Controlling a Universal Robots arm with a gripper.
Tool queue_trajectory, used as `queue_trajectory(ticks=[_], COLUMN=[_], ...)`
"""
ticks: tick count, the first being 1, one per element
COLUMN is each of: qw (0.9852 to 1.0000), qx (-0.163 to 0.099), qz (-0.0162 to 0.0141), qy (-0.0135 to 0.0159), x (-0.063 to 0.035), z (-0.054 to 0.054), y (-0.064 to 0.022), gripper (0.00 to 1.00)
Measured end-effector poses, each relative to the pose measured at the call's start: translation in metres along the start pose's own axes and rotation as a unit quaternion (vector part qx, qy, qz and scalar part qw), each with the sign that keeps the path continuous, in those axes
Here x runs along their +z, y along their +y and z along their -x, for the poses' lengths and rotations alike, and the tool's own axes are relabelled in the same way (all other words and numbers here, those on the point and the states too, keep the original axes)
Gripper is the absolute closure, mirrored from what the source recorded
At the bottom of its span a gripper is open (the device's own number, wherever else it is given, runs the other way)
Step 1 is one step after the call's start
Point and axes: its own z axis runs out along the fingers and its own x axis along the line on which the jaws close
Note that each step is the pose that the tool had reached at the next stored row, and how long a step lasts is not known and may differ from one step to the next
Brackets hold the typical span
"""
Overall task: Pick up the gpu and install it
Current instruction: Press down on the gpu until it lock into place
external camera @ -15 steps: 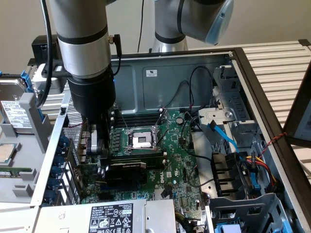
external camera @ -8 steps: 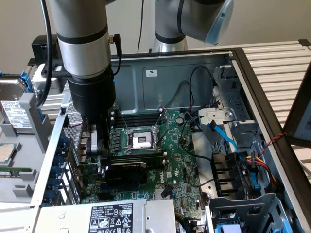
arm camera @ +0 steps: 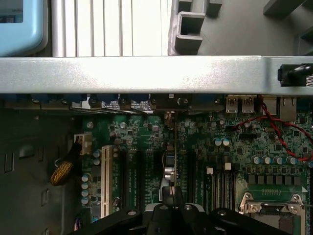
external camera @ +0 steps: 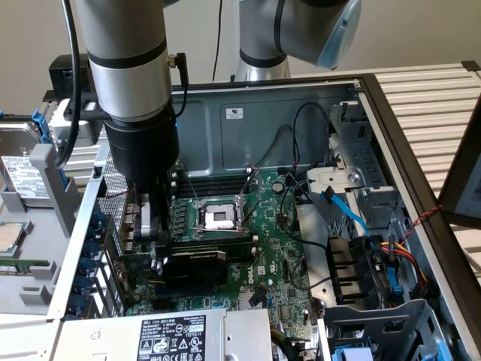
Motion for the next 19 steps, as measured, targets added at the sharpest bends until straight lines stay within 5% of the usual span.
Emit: queue_trajectory(ticks=[7,19], qw=[1.0000,1.0000], qx=[0.000,0.000], qz=[-0.0012,-0.0015], qy=[-0.0002,-0.0051], x=[-0.0003,-0.0005], z=[-0.0011,-0.0017], y=[-0.0016,-0.0017], gripper=[0.89,0.89])
